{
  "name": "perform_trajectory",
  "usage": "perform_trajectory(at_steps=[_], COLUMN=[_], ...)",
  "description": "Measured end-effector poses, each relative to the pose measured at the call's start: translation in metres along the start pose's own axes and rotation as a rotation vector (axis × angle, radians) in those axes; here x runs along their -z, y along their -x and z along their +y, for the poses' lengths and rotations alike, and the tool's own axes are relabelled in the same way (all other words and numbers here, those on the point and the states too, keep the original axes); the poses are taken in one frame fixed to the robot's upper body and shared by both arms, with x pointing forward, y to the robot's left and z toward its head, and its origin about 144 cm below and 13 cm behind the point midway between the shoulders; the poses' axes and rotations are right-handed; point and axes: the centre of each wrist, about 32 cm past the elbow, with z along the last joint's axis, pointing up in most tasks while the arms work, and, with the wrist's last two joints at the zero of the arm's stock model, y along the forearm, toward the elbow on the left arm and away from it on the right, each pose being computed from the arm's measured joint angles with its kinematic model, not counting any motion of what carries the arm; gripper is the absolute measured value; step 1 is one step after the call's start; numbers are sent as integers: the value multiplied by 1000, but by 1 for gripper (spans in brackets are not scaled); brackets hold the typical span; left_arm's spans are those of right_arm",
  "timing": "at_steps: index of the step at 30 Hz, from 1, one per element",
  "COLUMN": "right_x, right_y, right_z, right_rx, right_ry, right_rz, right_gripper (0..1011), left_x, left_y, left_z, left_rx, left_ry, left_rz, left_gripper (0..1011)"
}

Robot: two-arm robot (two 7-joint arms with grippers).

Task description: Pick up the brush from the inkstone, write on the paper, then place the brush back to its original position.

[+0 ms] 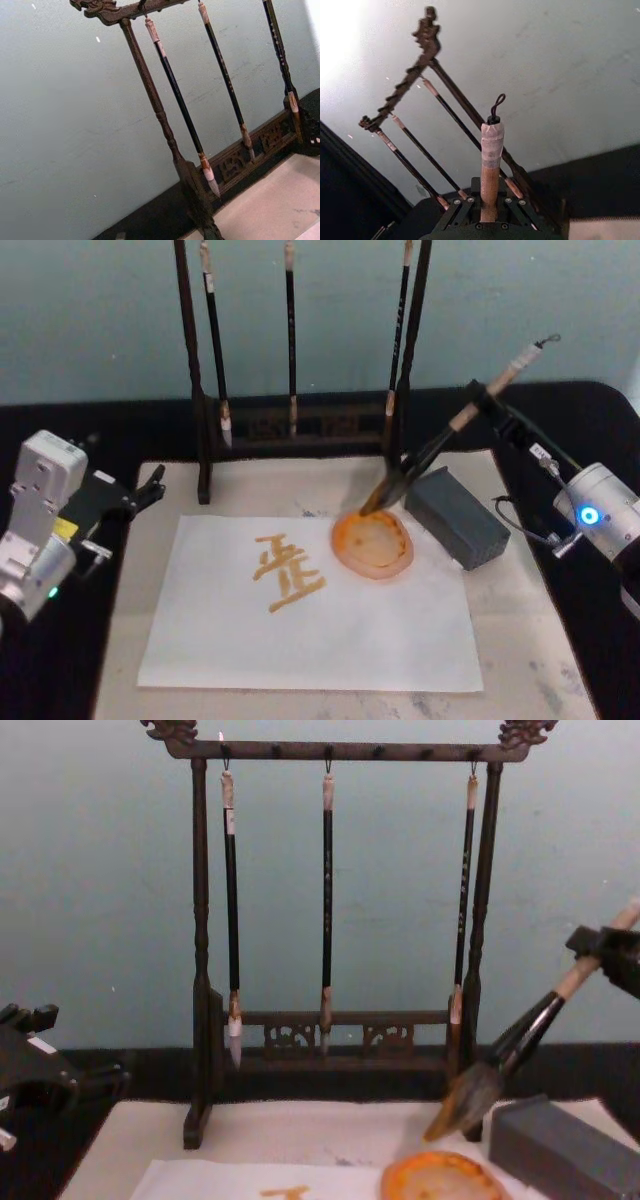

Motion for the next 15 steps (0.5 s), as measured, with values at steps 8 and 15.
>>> perform_trajectory(at_steps=[8,15], right_x=[7,10], right_y=[-10,-16], right_z=[-2,-1], right_rx=[24,37], right_ry=[30,44], right_rz=[82,124], right_gripper=[175,175], left_x=[0,0], left_y=[0,0], left_z=[0,0], left_rx=[0,0], left_ry=[0,0], left_rz=[0,0], left_gripper=[1010,1010])
